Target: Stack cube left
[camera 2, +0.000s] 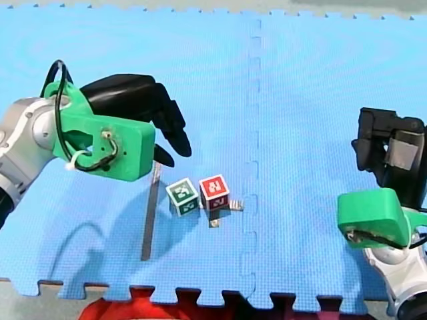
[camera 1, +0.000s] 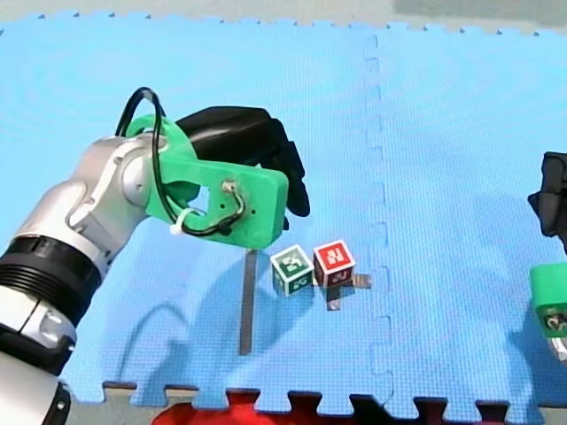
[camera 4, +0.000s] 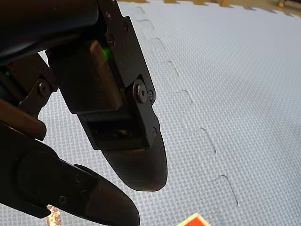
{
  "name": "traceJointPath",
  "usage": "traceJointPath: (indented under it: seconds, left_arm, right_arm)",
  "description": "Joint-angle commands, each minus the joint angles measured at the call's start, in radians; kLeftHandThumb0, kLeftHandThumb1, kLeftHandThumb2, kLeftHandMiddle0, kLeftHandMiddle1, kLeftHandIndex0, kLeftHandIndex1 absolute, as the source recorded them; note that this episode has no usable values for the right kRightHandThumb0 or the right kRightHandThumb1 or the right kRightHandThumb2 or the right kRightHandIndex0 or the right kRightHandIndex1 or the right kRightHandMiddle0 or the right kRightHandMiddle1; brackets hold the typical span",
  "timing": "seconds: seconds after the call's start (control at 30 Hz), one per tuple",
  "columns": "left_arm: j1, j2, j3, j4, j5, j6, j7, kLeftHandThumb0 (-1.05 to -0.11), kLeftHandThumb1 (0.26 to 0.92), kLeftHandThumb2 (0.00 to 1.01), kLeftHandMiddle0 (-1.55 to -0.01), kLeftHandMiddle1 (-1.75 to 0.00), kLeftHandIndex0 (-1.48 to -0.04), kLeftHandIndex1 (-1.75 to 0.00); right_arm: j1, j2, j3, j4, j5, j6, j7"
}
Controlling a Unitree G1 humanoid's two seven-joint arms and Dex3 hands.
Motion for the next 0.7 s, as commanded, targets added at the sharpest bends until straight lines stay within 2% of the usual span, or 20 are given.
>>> traceJointPath:
  seconds: [0.0,0.03,0.07,0.13,0.37,0.67]
  left_arm:
    - [-0.002,0.009,-0.011,0.015,0.014,0.008,-0.009,-0.751,0.745,0.01,-0.99,-1.75,-0.82,0.00]
    - [-0.003,0.009,-0.019,0.027,0.024,0.007,-0.006,-0.843,0.760,0.01,-0.97,-1.75,-0.68,0.00]
    - [-0.001,0.010,-0.024,0.036,0.031,0.003,-0.002,-0.963,0.805,0.03,-0.93,-1.75,-0.49,0.00]
    - [0.007,0.008,-0.023,0.053,0.028,-0.011,0.005,-1.030,0.837,0.03,-0.89,-1.75,-0.38,0.00]
    - [0.034,0.006,0.000,0.077,-0.003,-0.033,0.021,-1.048,0.846,0.02,-0.86,-1.75,-0.36,0.00]
    - [0.032,0.004,-0.003,0.087,0.002,-0.034,0.031,-1.048,0.835,0.01,-0.85,-1.75,-0.33,0.00]
  right_arm:
    - [0.001,-0.006,-0.003,0.003,0.007,-0.007,0.002]
    - [0.001,-0.005,-0.003,0.002,0.008,-0.007,0.003]
    - [0.002,-0.005,-0.004,0.001,0.009,-0.007,0.003]
    - [0.003,-0.006,-0.005,-0.001,0.010,-0.007,0.004]
    - [0.009,-0.009,-0.008,-0.006,0.009,-0.010,0.004]
    - [0.009,-0.010,-0.009,-0.005,0.007,-0.013,0.006]
